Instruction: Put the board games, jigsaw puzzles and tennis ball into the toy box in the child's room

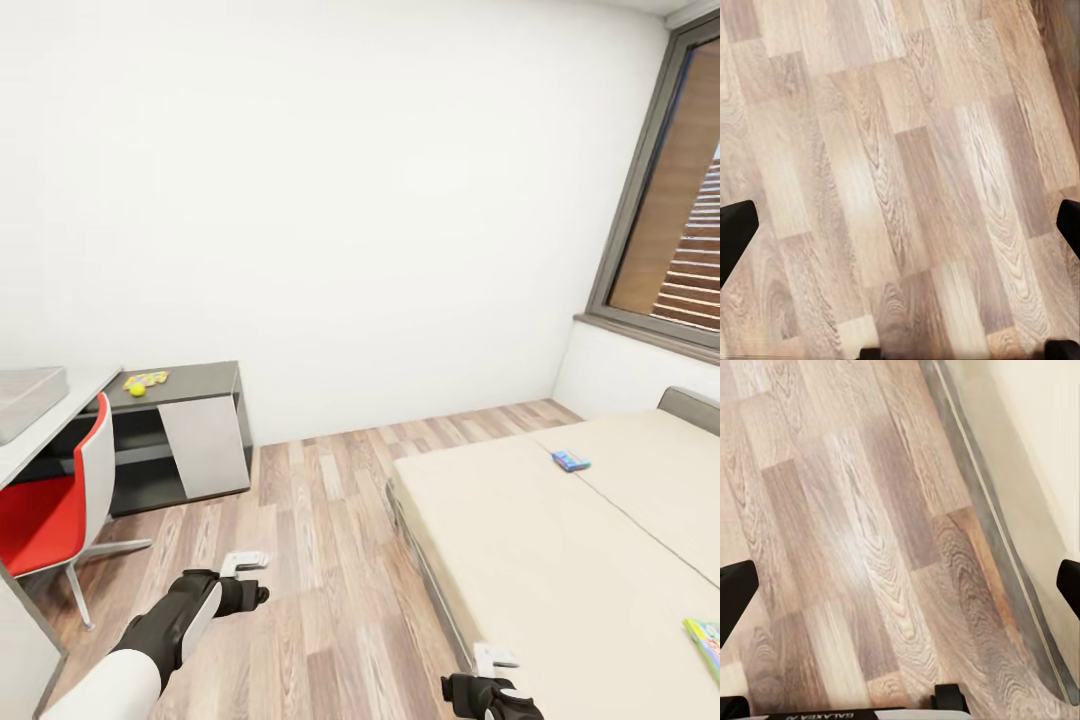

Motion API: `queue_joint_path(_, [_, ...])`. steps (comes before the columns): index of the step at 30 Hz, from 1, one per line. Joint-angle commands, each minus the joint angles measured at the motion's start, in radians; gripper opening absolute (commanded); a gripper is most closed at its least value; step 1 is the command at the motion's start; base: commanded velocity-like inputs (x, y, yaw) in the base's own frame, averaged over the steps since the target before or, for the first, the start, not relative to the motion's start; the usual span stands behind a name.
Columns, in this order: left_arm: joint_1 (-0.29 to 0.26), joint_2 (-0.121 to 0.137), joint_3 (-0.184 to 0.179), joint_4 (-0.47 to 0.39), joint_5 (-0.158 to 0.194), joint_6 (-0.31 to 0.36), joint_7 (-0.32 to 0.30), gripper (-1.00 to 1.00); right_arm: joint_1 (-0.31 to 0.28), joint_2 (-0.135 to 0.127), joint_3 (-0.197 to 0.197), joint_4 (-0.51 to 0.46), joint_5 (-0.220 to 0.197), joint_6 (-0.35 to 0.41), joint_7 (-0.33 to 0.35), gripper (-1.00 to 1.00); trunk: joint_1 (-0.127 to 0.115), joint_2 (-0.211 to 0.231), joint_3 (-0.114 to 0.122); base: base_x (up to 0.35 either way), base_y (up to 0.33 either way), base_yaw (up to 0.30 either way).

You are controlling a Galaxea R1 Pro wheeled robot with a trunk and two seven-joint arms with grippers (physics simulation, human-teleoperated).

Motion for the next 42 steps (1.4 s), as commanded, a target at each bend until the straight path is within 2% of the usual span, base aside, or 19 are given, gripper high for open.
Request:
queue_joint_path(1, [-0.001, 0.001, -0.004, -0.001, 0.009, 0.005, 0.002, 1.00, 0.000, 0.001, -0.003, -0.002, -0.002, 0.006, -0.002, 1.00, 0.001, -0.002, -0.003, 0.000, 0.000, 0.272])
queue_joint_path(24, [-0.001, 0.001, -0.004, -0.001, 0.010, 0.005, 0.002, 1.00, 0.000, 0.005, -0.002, -0.002, -0.001, 0.006, -0.003, 1.00, 0.001, -0.002, -0.013, -0.025, 0.000, 0.268])
queue_joint_path(42, [-0.001, 0.000, -0.004, -0.001, 0.010, 0.004, 0.002, 1.00, -0.001, 0.008, -0.001, 0.014, -0.002, -0.020, -0.002, 1.00, 0.001, -0.002, -0.014, -0.049, 0.000, 0.025])
